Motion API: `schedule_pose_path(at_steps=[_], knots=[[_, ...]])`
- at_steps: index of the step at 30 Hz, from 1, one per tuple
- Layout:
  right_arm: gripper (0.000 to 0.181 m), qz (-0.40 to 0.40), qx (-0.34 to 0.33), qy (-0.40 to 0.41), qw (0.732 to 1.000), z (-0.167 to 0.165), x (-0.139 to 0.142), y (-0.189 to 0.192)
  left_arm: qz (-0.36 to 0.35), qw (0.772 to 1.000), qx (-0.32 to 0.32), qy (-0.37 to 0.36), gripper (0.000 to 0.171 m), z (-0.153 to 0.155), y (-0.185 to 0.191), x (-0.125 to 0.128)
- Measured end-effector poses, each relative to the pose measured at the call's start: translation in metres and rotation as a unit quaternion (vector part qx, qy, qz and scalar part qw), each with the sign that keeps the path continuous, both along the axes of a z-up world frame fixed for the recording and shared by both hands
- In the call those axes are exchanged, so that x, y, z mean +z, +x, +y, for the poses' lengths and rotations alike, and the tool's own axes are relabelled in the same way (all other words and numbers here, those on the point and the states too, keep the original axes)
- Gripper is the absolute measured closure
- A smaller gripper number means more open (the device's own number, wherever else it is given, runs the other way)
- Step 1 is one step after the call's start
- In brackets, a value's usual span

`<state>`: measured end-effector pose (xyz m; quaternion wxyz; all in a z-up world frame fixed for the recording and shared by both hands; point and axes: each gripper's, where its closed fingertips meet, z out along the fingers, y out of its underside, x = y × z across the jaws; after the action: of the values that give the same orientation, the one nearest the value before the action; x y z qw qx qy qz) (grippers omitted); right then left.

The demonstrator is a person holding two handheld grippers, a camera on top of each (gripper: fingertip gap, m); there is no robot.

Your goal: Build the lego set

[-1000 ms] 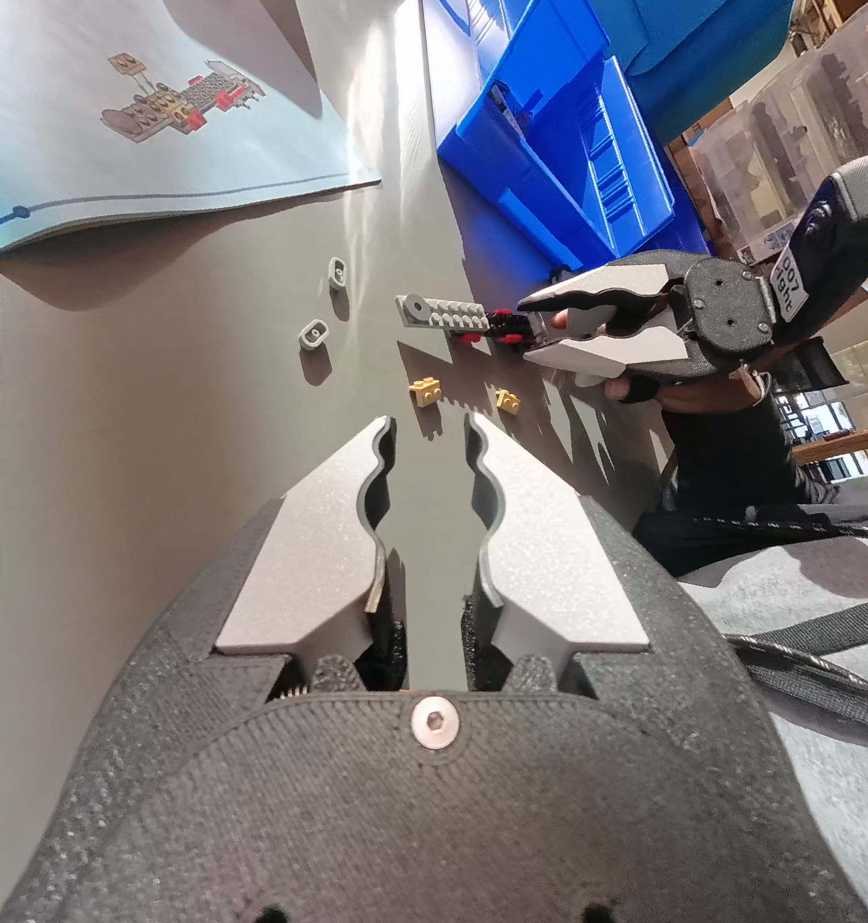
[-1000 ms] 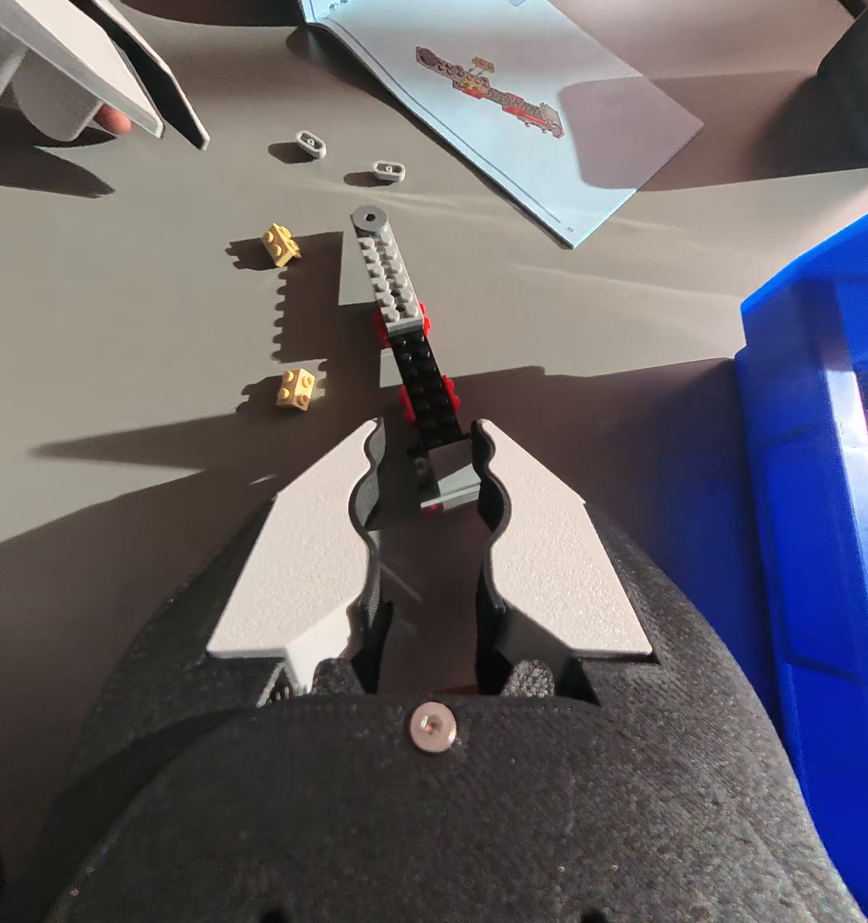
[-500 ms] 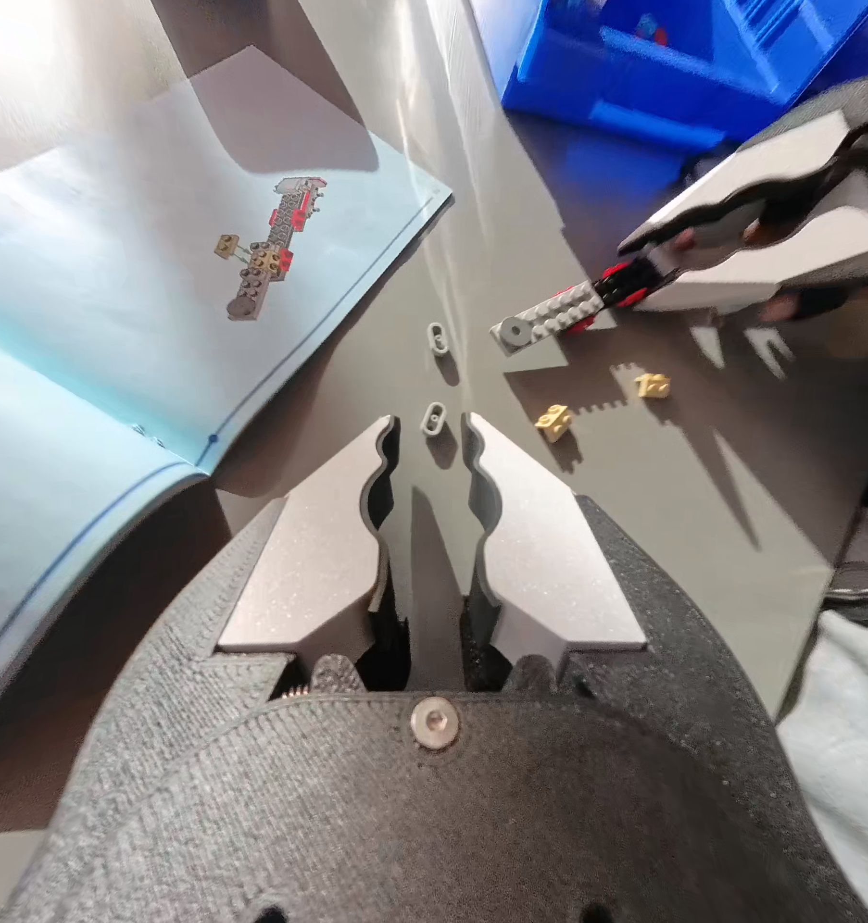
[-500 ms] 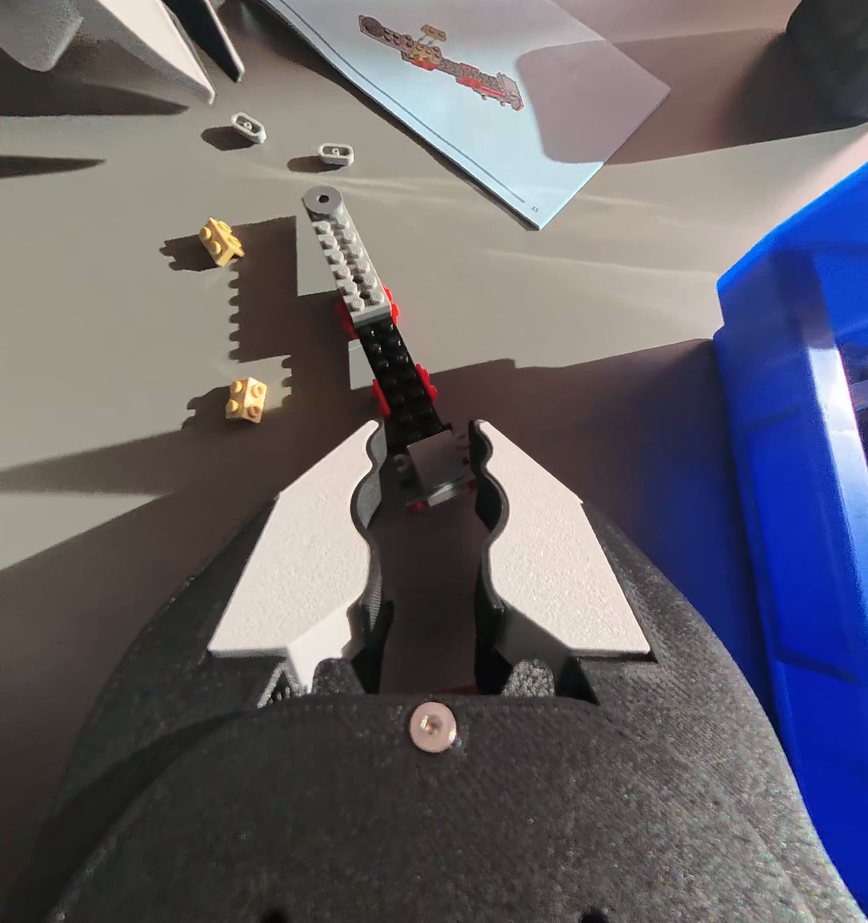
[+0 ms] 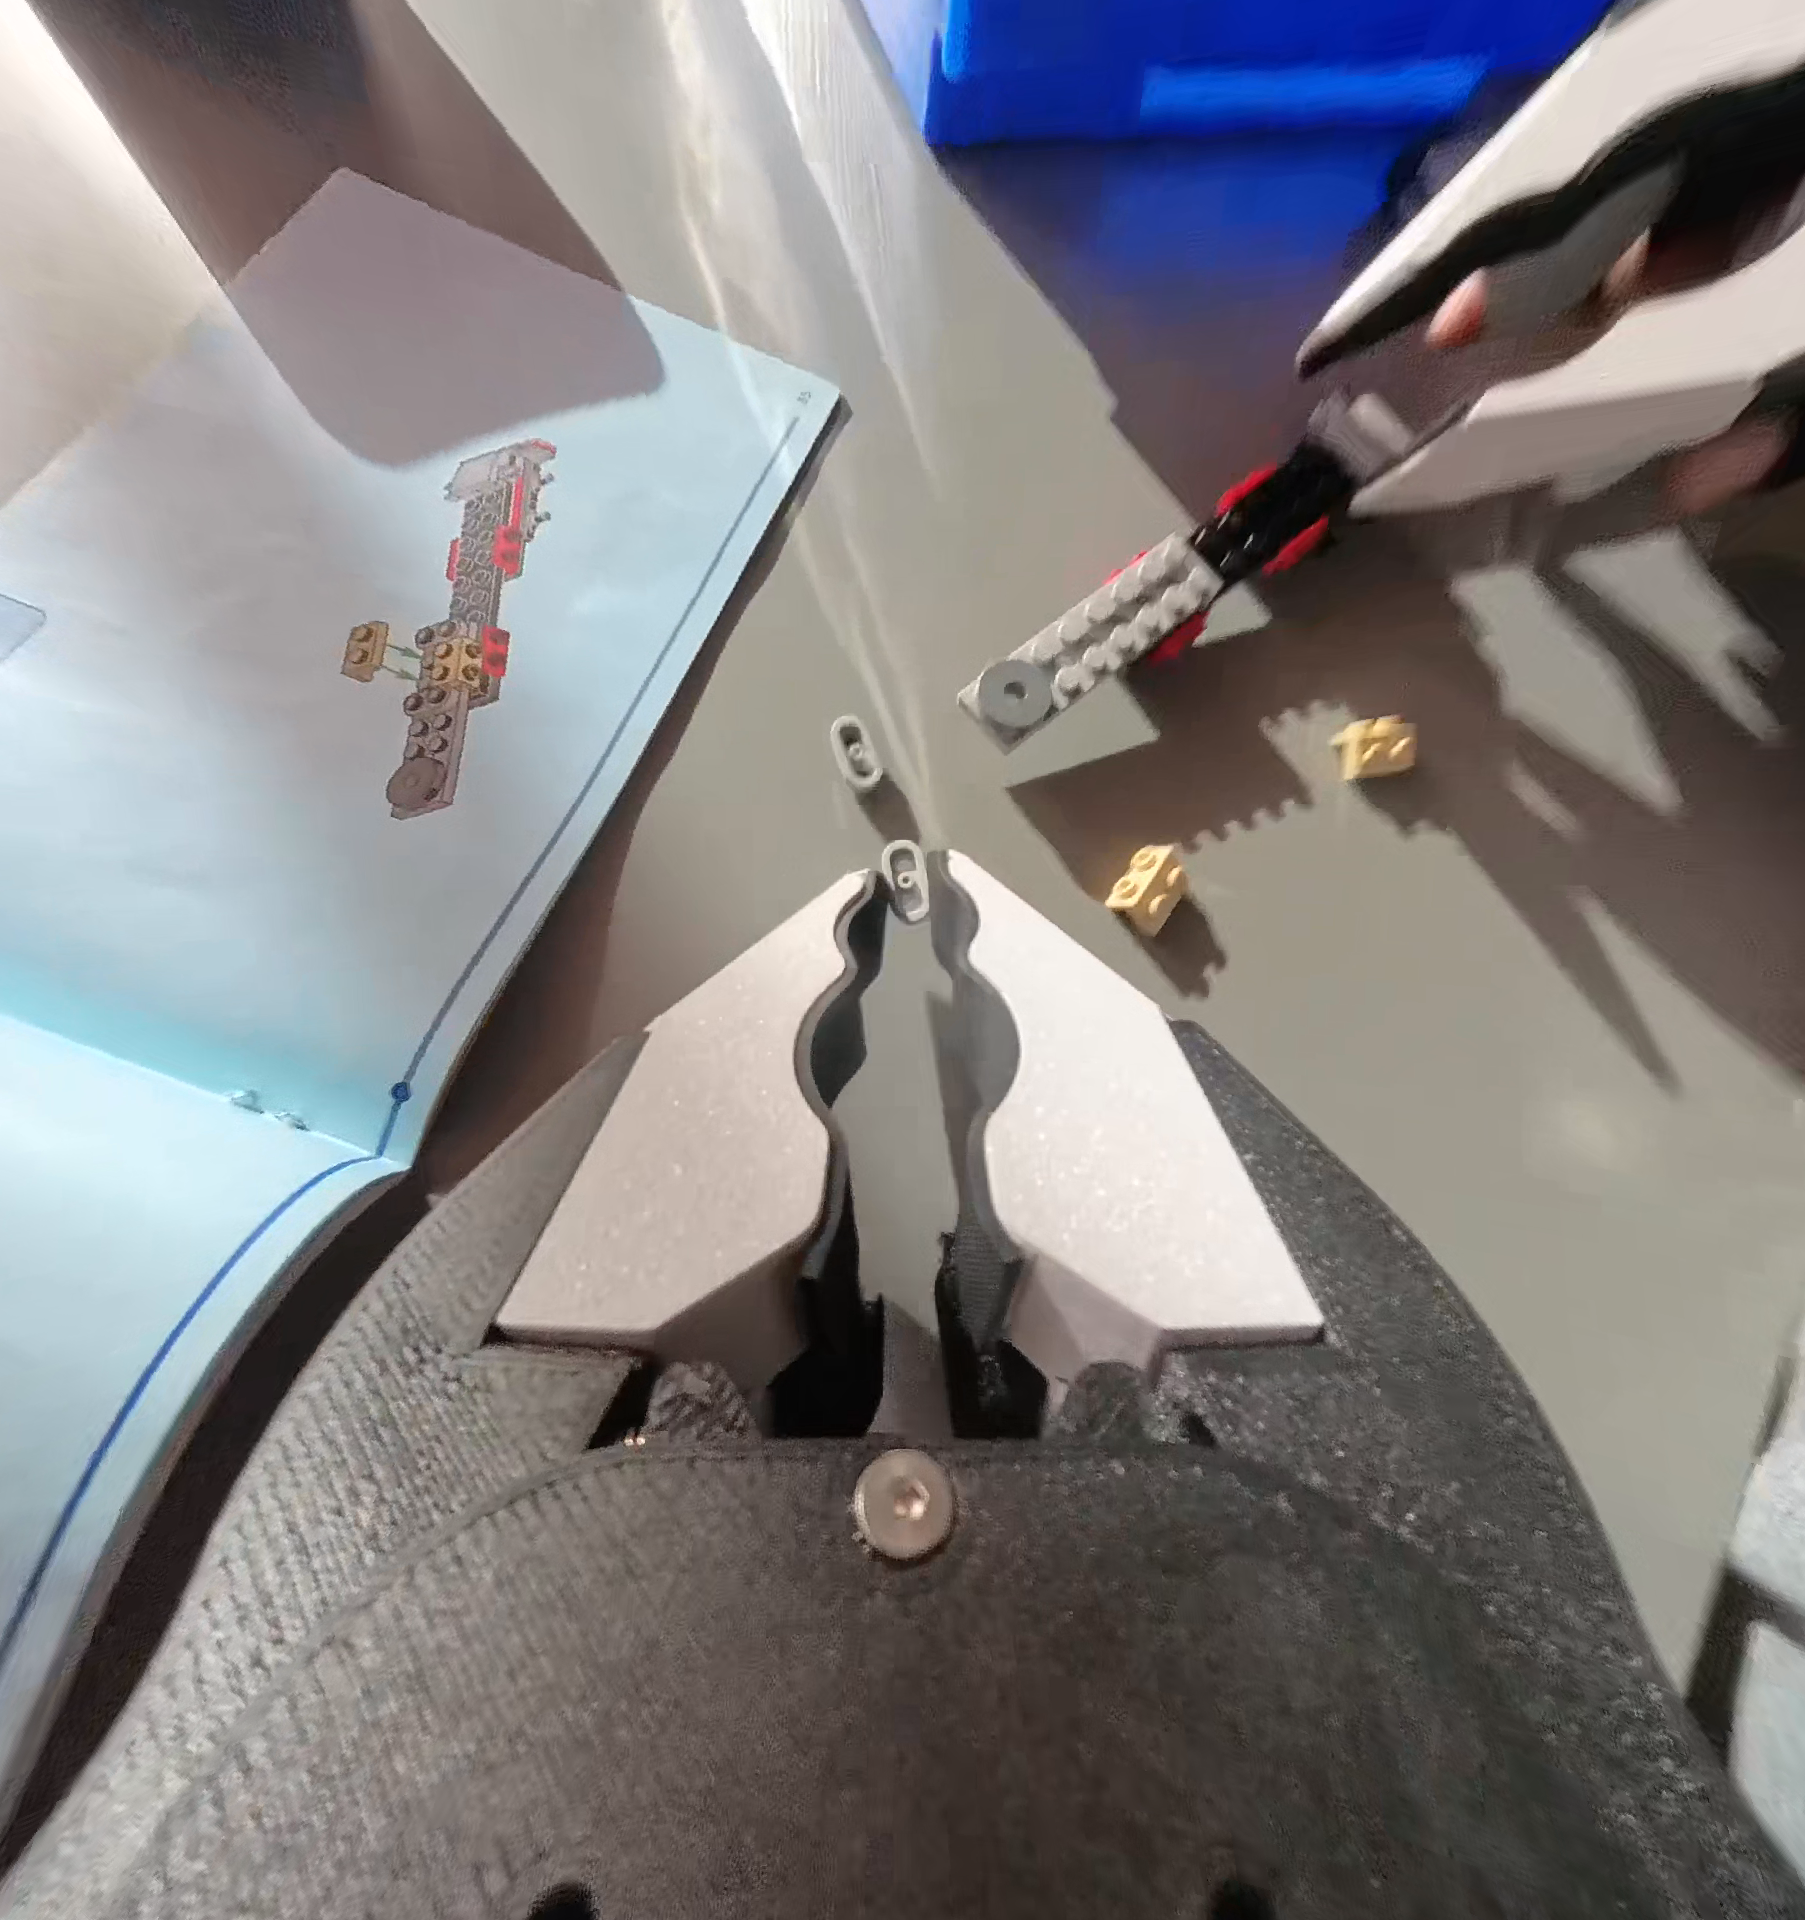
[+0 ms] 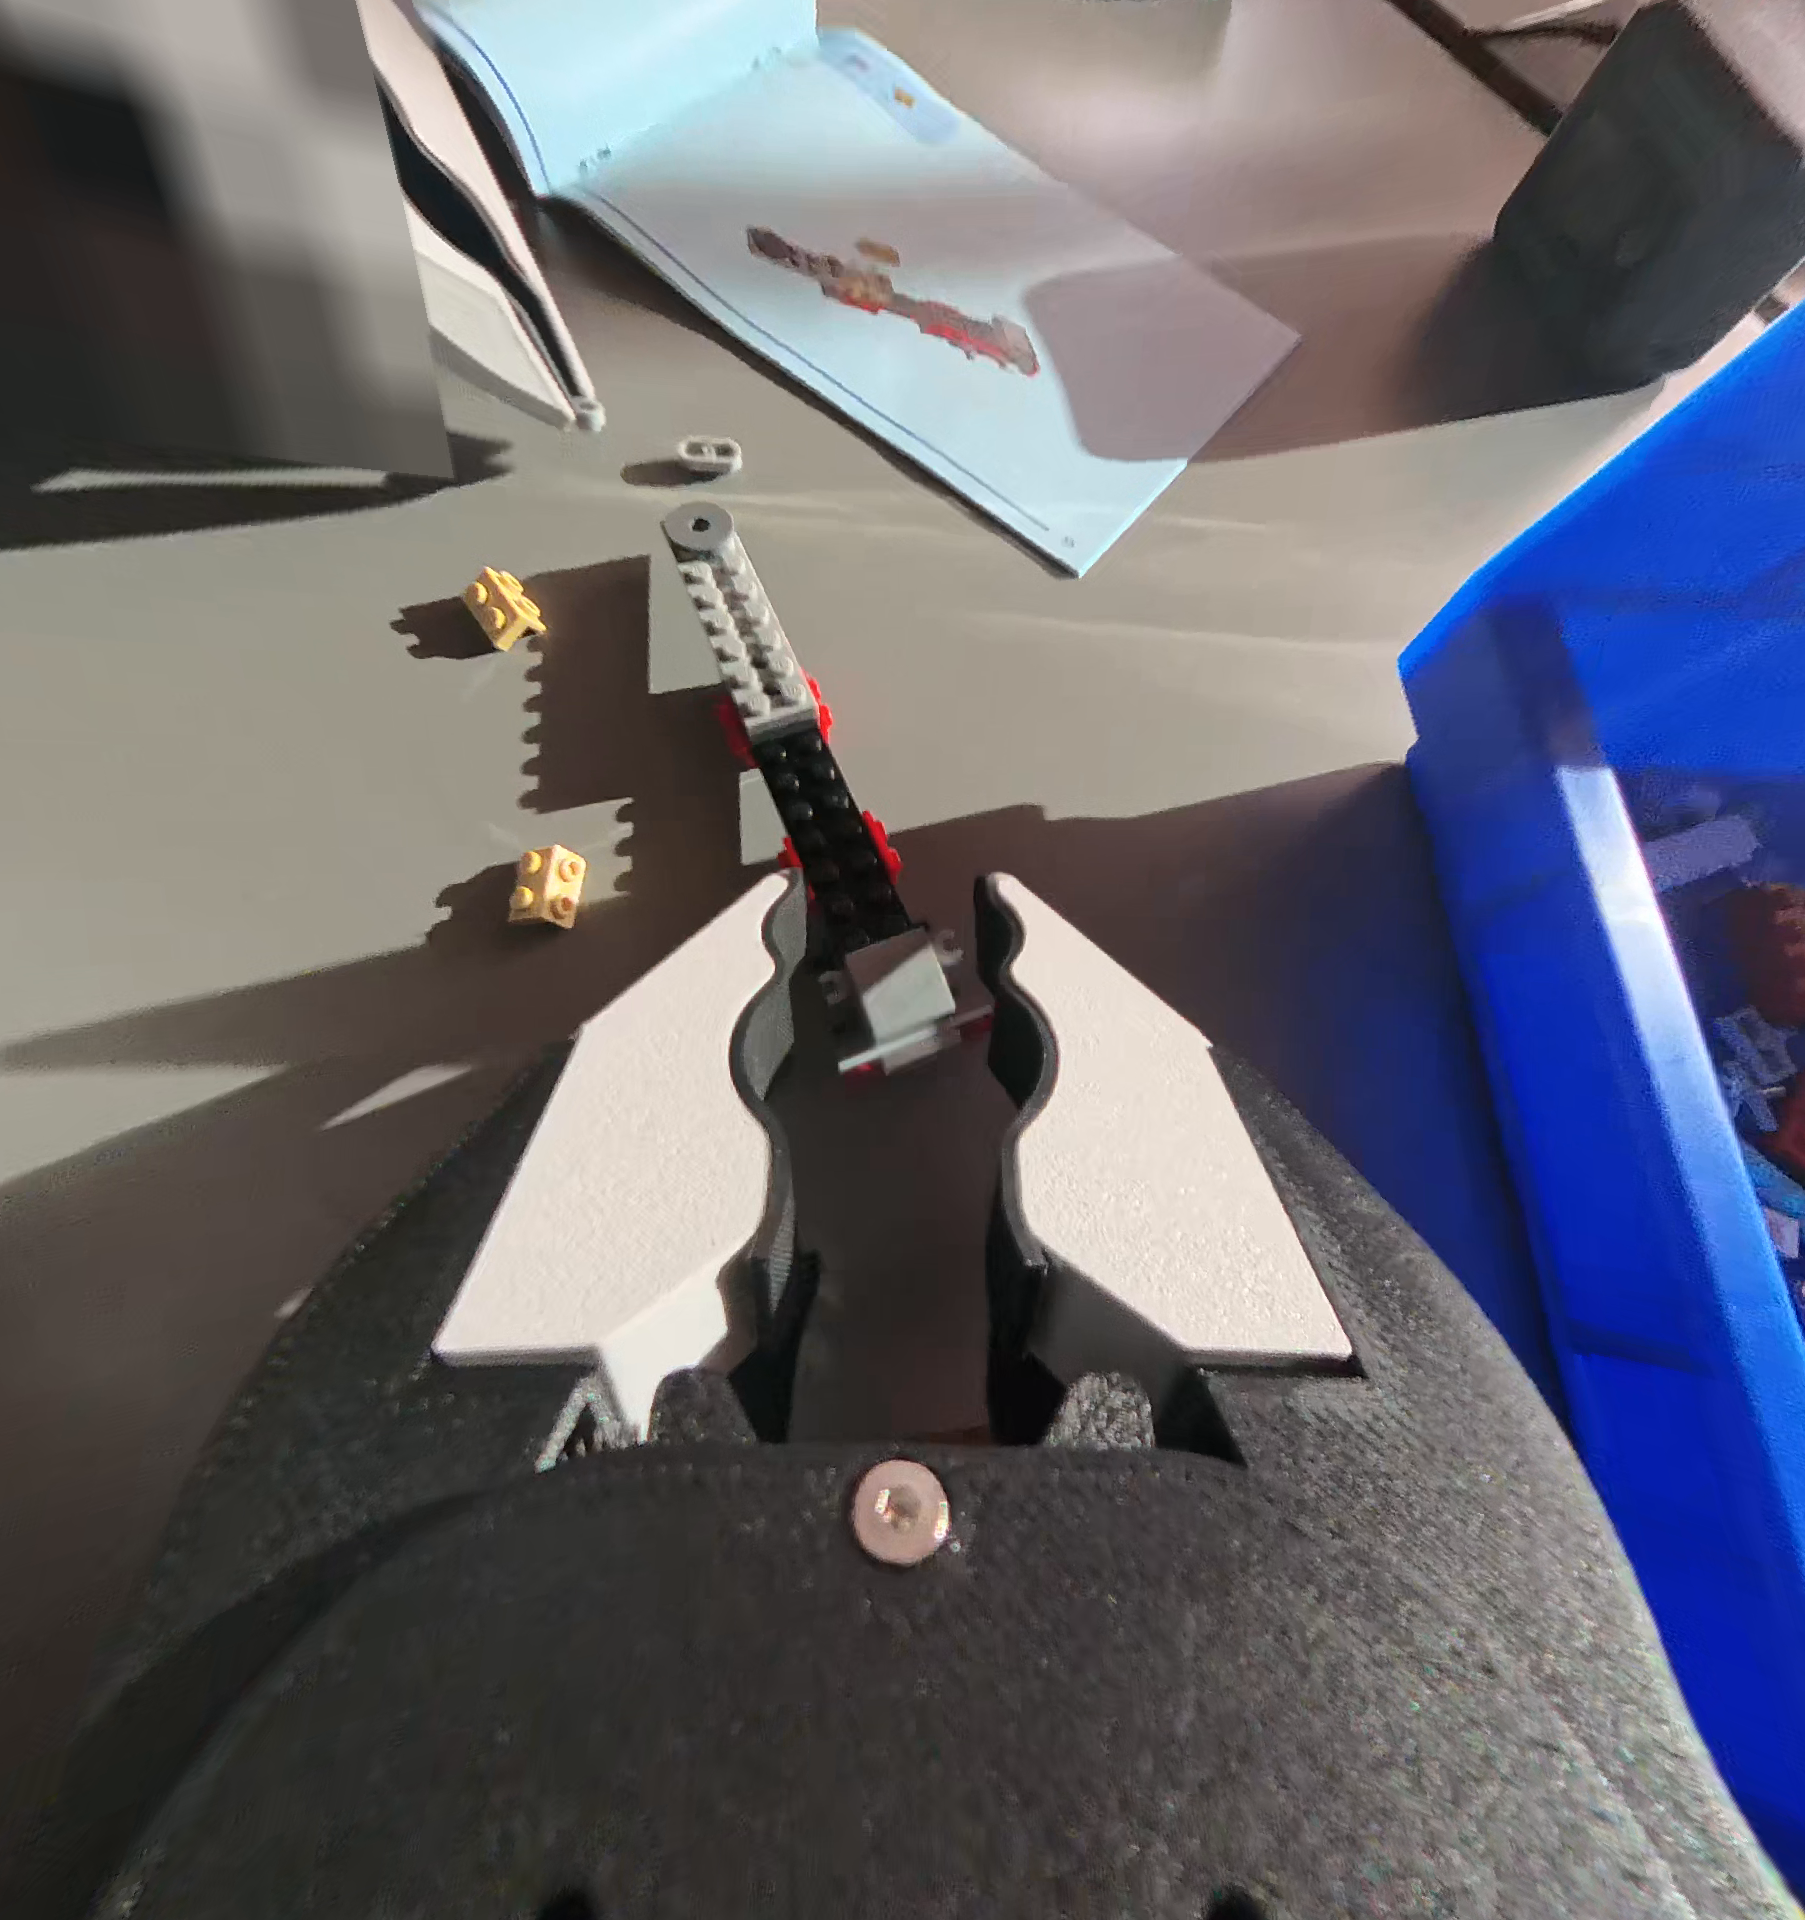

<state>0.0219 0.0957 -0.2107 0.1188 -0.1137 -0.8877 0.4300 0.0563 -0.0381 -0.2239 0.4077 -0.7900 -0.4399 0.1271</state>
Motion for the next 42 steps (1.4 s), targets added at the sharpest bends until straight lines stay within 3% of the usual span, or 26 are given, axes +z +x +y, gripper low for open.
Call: schedule_pose_path(at_steps=[3, 5, 8, 10, 14, 18, 23, 32, 35, 38, 42], knots=[[0.146, 0.039, 0.029, -0.064, 0.997, -0.012, 0.024, 0.006, -0.009, 0.988, 0.019, 0.153, 0.162, 0.017, -0.005, 0.029], [0.146, 0.048, 0.053, -0.121, 0.990, -0.023, 0.042, 0.014, -0.012, 0.965, 0.030, 0.260, 0.162, 0.028, -0.007, 0.049], [0.147, 0.059, 0.080, -0.183, 0.978, -0.038, 0.059, 0.023, -0.018, 0.933, 0.043, 0.356, 0.162, 0.042, -0.007, 0.061], [0.147, 0.072, 0.094, -0.204, 0.972, -0.047, 0.064, 0.028, -0.034, 0.901, 0.051, 0.429, 0.162, 0.050, -0.006, 0.071], [0.148, 0.089, 0.121, -0.239, 0.959, -0.062, 0.073, 0.038, -0.079, 0.810, 0.055, 0.579, 0.162, 0.061, -0.006, 0.093], [0.149, 0.112, 0.121, -0.249, 0.954, -0.068, 0.080, 0.037, -0.128, 0.731, 0.041, 0.669, 0.162, 0.072, -0.003, 0.102], [0.152, 0.122, 0.121, -0.259, 0.950, -0.065, 0.083, 0.036, -0.157, 0.690, 0.028, 0.706, 0.162, 0.082, -0.001, 0.105], [0.163, 0.119, 0.125, -0.272, 0.947, -0.062, 0.086, 0.038, -0.171, 0.685, 0.019, 0.708, 0.162, 0.089, 0.003, 0.104], [0.163, 0.117, 0.127, -0.264, 0.949, -0.061, 0.083, 0.038, -0.166, 0.709, 0.019, 0.685, 0.162, 0.089, 0.004, 0.100], [0.163, 0.113, 0.112, -0.252, 0.954, -0.055, 0.081, 0.033, -0.130, 0.782, 0.025, 0.610, 0.154, 0.079, -0.001, 0.092], [0.164, 0.084, 0.078, -0.207, 0.972, -0.043, 0.063, 0.019, -0.025, 0.932, 0.012, 0.360, 0.143, 0.045, -0.017, 0.063]])
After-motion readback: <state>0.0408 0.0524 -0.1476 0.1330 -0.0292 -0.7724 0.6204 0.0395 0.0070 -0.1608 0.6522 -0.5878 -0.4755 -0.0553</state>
